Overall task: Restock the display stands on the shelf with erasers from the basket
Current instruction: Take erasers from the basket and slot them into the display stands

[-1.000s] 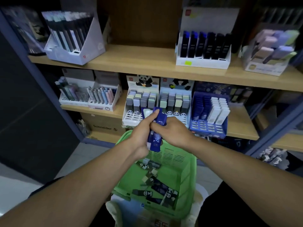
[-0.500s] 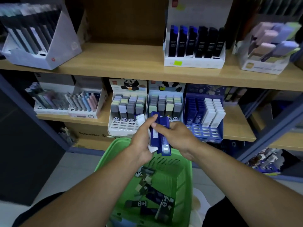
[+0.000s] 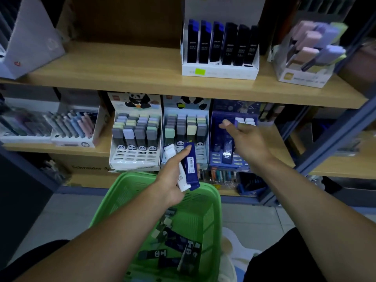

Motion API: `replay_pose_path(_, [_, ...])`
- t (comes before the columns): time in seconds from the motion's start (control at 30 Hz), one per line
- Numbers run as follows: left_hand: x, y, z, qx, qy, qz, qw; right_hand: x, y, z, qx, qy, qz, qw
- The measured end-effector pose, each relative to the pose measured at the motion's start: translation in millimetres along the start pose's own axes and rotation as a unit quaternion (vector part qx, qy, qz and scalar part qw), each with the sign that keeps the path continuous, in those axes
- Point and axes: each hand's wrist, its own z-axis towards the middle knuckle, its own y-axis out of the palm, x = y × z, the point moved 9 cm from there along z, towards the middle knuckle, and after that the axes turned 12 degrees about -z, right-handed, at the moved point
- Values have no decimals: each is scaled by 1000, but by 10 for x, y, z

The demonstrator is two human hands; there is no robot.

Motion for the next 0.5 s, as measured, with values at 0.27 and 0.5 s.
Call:
replay_pose_path(0.27, [-116, 148, -14, -30, -23, -17, 999, -173, -311, 39, 57, -133, -257, 955])
replay_pose_path(0.5, [-212, 222, 16, -37, -28, -15, 999, 2, -323, 117, 73, -141, -247, 956])
